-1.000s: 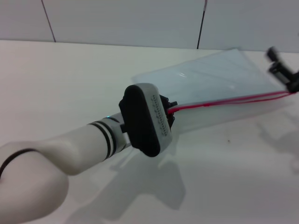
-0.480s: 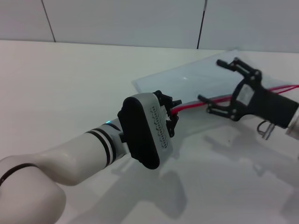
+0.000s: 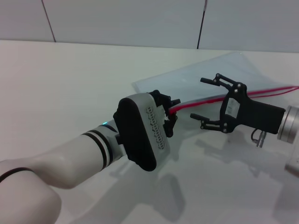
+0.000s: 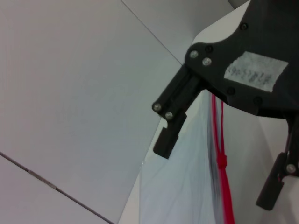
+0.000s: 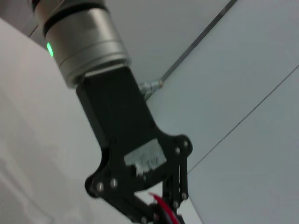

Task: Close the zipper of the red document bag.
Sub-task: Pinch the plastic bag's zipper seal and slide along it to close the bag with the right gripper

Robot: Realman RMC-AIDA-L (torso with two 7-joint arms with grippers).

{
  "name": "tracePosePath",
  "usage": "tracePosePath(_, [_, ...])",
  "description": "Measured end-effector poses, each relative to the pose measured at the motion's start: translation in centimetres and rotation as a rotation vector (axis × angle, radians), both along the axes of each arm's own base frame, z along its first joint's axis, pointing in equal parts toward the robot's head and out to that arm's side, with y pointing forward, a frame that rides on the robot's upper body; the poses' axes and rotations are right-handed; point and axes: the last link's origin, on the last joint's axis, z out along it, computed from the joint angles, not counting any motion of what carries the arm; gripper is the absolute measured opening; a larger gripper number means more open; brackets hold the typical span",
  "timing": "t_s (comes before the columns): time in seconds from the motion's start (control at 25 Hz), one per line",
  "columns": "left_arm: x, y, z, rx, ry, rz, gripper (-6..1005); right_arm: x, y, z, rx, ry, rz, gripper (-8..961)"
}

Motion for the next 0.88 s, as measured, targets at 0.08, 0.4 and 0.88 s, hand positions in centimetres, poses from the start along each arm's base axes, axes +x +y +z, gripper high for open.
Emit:
tracePosePath(0.08, [-0.02,-0.03,0.02,0.001,0.001,0.0,52,0.1,0.12,-0.04,0.004,-0.013,-0.004,756])
tracePosePath(0.4, [0.16,-0.12,0.1,0.003,-0.006,-0.003,53,0.09,0.21,0.0,0.009,-0.02,-0.001,750])
tracePosePath(0.88, [0.19,-0.27,0.02,0.0,-0.006,-0.005,52,0.57,0.45,-0.05,0.024,-0.042,-0.025,512])
